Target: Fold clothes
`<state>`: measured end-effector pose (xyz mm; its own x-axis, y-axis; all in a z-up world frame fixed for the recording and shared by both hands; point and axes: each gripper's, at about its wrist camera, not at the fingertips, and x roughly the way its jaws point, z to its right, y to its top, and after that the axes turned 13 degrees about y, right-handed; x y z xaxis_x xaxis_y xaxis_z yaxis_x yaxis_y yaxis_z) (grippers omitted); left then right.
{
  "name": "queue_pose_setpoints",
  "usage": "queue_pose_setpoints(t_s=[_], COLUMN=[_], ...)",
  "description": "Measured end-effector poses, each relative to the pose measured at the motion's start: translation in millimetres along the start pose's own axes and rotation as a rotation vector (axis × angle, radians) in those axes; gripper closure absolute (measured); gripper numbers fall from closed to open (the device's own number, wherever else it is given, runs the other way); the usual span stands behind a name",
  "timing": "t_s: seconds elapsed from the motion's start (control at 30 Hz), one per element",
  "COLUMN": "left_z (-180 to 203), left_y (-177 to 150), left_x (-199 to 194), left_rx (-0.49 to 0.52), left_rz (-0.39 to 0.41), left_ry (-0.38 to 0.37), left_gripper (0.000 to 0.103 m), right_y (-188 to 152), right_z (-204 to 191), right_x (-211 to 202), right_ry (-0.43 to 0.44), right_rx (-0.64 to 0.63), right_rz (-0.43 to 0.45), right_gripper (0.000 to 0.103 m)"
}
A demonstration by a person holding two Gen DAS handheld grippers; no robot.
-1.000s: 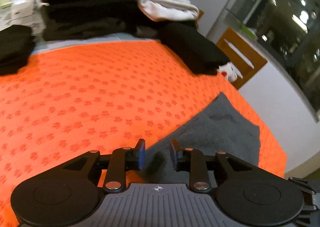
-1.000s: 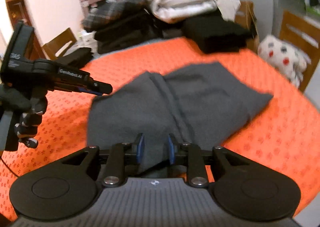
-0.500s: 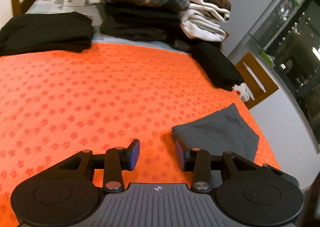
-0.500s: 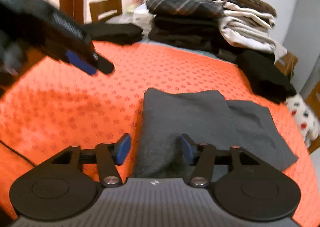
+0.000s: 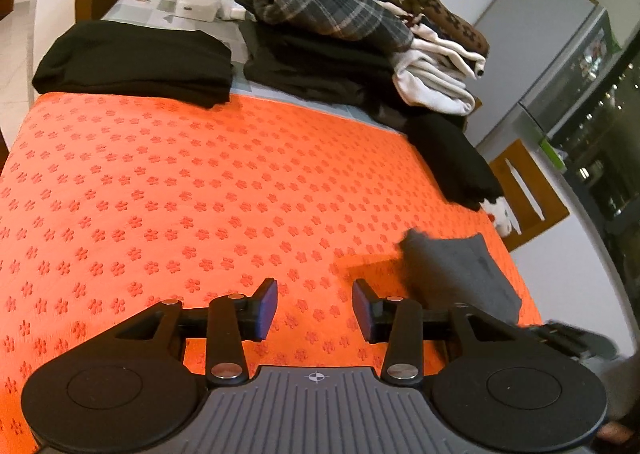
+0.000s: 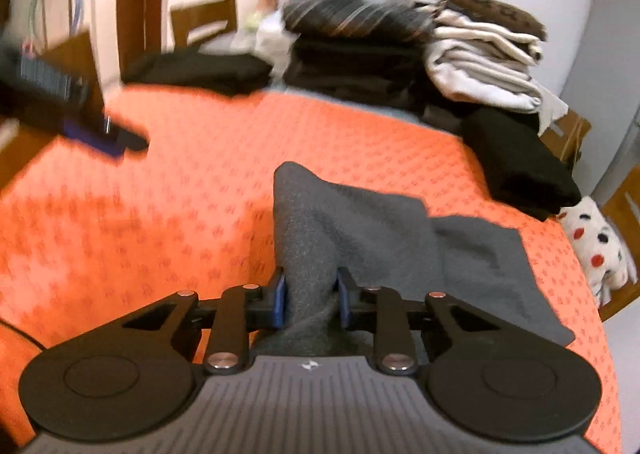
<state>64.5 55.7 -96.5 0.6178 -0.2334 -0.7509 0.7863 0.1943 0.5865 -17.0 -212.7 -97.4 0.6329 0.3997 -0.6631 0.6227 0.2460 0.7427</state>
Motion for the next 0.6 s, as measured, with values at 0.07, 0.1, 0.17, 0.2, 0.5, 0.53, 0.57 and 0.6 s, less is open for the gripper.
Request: queue_pose_setpoints(t_s=[0.07, 0.1, 0.17, 0.2, 0.5, 0.53, 0.57, 0.6], left_z=[3.2, 5.9, 14.4, 19.5, 97.1, 108.4, 119.7, 130.9], left_y=[-0.1, -0.3, -1.1, -2.0, -11.1, -11.8, -12.5, -13.2], left_x=[-0.6, -0.7, -0.4, 0.3, 12.3, 14.5, 16.8, 19.1], left_rx=[-0.021, -0.031, -0.048, -0.056, -0.106, -0.096, -0.084, -0.072], left_rz=[0.011, 0.018, 0.032, 0.037, 0.066, 0.07, 0.075, 0.079], left_ry=[0.008, 0.013, 0.027, 0.034, 0.112, 0.114, 0.115, 0.115], left_gripper=[0.059, 0.059, 0.058, 0.058, 0.057, 0.057, 0.057, 0.057], right_y=[6.3, 9.1, 11.7, 11.7, -7.0, -10.4, -14.2, -18.2], right_z=[21.6, 34.3, 69.1, 86.8, 250.7, 265.3, 279.4, 292.9], right_x=[-17.9, -26.2, -43.2, -50.3, -70.7, -68.8, -66.7, -64.2], right_ry=[0.06, 0.093, 0.177, 0.216, 0.45, 0.462, 0.474, 0.481], right_rx=[0.067, 0.107, 0.204, 0.246, 0.519, 0.54, 0.563, 0.584], right_rz=[0.045, 0.065, 0.104, 0.118, 0.141, 0.136, 0.13, 0.125], right_gripper=[0.075, 0.075, 0.075, 0.075, 0.075, 0.075, 0.075, 0.075])
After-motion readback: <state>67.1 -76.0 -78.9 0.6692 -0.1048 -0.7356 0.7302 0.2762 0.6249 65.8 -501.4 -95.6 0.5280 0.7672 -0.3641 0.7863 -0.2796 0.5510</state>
